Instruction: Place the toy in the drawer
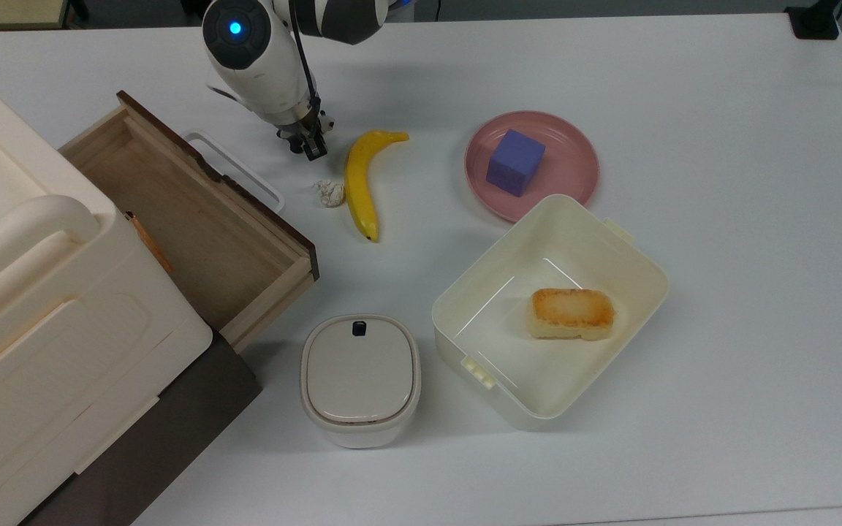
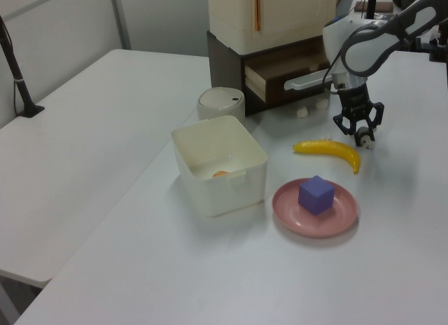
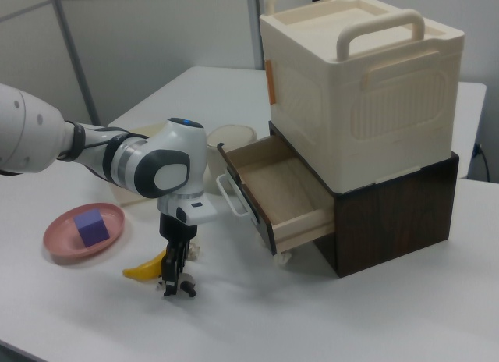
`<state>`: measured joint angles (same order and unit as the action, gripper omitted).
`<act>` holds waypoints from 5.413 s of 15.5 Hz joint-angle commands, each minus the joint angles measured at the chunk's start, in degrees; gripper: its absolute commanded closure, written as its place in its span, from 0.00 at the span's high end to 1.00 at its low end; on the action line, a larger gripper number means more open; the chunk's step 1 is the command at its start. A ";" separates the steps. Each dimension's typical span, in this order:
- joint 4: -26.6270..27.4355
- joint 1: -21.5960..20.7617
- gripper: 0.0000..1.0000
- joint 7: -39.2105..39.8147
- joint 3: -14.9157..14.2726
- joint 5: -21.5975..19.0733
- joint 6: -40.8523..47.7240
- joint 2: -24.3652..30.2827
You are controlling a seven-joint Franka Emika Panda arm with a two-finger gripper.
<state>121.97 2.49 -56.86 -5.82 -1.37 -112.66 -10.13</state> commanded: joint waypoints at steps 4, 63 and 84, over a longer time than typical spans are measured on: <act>-2.79 -0.12 0.00 5.25 -0.24 -0.39 0.33 7.30; -33.20 -0.38 1.00 59.48 -6.40 -1.01 15.10 8.71; -31.97 -4.33 1.00 62.05 -7.54 -1.09 21.34 11.71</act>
<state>89.08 0.21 5.22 -11.81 -2.99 -92.93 0.04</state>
